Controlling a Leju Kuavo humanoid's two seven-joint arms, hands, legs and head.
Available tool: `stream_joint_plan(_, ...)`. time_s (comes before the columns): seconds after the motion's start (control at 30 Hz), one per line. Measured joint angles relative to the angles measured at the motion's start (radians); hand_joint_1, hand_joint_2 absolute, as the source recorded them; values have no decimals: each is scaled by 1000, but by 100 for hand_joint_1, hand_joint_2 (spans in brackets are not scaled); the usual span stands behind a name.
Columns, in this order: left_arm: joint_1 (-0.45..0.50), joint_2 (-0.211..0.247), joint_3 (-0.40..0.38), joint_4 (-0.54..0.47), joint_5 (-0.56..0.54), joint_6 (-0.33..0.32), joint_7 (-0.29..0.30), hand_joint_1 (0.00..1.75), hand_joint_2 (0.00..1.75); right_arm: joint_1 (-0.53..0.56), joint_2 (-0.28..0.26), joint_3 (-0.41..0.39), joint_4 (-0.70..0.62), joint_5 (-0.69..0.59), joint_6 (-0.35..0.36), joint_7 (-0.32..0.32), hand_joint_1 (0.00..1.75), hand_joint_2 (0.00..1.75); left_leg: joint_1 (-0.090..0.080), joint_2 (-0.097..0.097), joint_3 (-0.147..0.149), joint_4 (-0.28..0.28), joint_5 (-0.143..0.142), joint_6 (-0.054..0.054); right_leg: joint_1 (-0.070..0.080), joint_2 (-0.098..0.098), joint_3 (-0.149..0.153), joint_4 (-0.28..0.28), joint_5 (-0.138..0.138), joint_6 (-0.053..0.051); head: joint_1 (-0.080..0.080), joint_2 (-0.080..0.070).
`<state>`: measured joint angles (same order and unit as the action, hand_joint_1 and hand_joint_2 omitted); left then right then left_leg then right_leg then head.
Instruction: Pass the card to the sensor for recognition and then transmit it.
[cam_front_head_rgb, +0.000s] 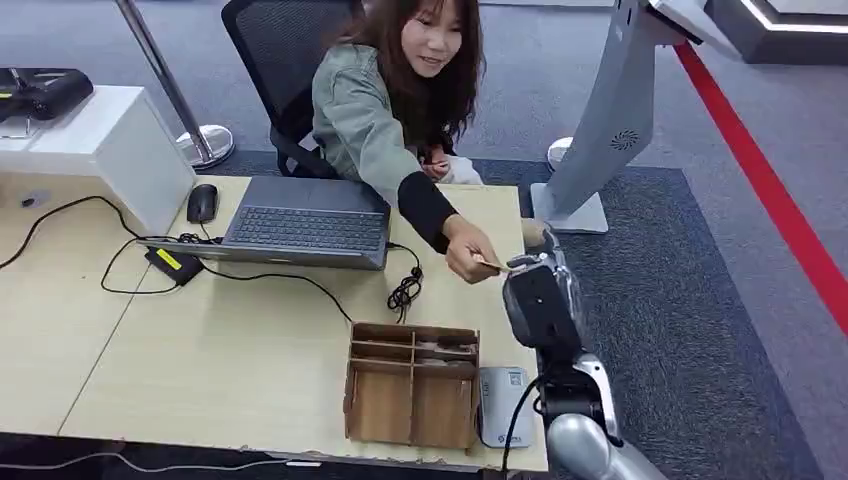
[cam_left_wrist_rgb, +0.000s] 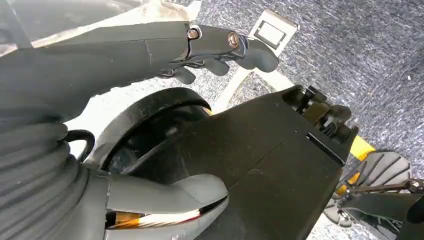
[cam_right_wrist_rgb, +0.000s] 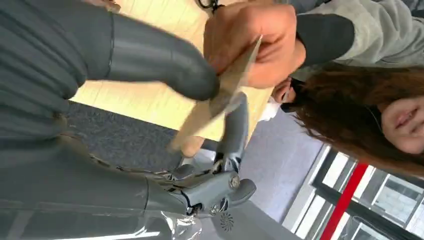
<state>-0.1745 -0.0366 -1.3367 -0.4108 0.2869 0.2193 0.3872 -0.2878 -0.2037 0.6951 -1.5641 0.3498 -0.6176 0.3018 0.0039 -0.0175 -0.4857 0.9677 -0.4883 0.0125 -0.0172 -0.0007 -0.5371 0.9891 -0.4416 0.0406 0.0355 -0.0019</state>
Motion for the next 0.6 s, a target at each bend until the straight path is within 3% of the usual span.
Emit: stream_joint_plan(0.6,-1,2,3,0,-15,-11,-1,0,175,5,6,13,27,-36,-23,-63,175,175,0,0,1,0,0,0,0,0,0,0,0,0,0,0)
